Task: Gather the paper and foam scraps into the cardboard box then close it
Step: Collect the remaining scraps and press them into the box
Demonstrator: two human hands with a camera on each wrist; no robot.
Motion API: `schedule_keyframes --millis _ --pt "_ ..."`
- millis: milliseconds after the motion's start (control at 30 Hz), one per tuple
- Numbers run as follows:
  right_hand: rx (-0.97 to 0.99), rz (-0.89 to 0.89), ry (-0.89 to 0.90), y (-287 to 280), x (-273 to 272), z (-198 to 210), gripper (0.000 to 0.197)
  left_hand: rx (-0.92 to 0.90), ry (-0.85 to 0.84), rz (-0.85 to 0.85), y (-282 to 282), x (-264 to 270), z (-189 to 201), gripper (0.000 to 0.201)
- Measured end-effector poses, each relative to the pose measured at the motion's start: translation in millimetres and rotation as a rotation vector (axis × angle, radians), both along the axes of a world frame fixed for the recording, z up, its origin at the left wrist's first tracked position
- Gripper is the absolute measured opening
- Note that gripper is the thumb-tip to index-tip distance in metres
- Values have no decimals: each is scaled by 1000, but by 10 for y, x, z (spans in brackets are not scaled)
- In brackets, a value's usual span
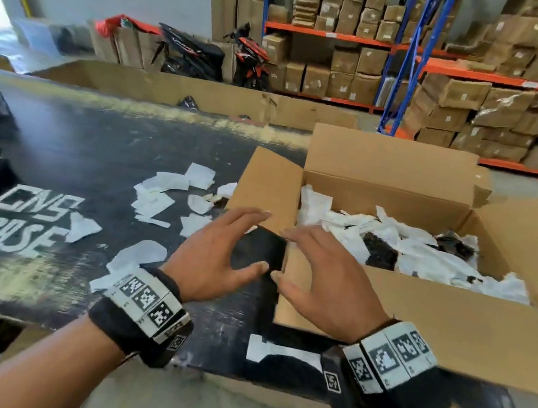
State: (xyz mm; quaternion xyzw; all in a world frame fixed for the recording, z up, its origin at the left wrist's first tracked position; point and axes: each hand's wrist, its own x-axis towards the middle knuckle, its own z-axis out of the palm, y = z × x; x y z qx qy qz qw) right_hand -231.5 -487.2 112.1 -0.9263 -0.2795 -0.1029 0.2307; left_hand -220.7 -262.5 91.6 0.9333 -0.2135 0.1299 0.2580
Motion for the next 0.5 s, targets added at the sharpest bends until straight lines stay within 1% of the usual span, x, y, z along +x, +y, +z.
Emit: schedule_keyframes --millis 100,200,267,367,433,500 --pt "25 109 65 665 -155 -268 57 -7 33 97 643 -208 -246 74" --pt "-35 156 157 1171 -228 -629 60 11 122 215 1185 -386 -584 76" --pt "-90 145 239 1414 -229 -875 65 75 240 335 1503 -463 -860 85" --pt "-196 94 350 1671 -132 -1222 77 256 466 491 1899 -496 -1290 105" --pt "-262 49 399 1800 -21 -1441 87 327 552 522 2076 -478 -1522 107" --pt "-308 7 418 1925 123 -1629 100 364 610 524 2211 -409 -1706 100"
